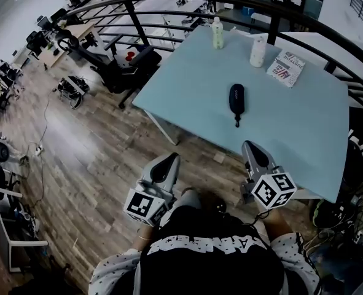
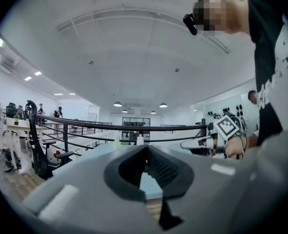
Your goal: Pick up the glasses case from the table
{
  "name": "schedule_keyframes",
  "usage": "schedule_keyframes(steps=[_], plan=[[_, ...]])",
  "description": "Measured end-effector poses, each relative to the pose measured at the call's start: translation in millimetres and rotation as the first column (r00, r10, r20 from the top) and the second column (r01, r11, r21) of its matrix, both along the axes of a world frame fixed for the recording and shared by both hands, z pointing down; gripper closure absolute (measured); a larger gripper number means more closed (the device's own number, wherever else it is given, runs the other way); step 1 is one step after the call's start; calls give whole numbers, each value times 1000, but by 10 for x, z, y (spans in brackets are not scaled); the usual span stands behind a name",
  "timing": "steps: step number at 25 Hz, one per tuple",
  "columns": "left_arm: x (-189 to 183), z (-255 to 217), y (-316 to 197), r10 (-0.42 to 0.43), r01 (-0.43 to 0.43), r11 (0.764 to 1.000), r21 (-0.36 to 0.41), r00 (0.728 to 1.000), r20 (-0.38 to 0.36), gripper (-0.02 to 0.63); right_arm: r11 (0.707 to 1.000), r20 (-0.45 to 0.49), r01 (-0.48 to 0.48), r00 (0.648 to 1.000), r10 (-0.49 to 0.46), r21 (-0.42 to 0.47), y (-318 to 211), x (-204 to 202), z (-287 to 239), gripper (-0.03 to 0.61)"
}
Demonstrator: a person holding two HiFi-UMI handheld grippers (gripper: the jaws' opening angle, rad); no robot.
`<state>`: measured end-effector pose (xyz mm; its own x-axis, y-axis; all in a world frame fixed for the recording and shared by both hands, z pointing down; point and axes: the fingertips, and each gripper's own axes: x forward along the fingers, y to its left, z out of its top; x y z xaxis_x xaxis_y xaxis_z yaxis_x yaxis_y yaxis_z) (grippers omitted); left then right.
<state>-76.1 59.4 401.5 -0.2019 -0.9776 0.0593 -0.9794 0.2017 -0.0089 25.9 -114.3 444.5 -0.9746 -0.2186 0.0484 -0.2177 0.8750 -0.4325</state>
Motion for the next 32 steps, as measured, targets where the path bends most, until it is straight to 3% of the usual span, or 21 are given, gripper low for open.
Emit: schedule_keyframes(steps=[7, 15, 32], plan=[[-67, 6, -400, 78, -77, 997, 20, 997, -10, 614, 999, -22, -51, 998, 51, 12, -187, 47, 31, 573], [-199, -68, -1147, 218, -217, 976, 36, 975, -32, 614, 989, -48, -145, 988, 146, 25, -623, -17, 4, 573], [-1163, -98, -2347, 385, -385, 922, 35, 923, -11, 614, 938, -71, -345, 935, 346, 25, -1512, -651, -62, 572]])
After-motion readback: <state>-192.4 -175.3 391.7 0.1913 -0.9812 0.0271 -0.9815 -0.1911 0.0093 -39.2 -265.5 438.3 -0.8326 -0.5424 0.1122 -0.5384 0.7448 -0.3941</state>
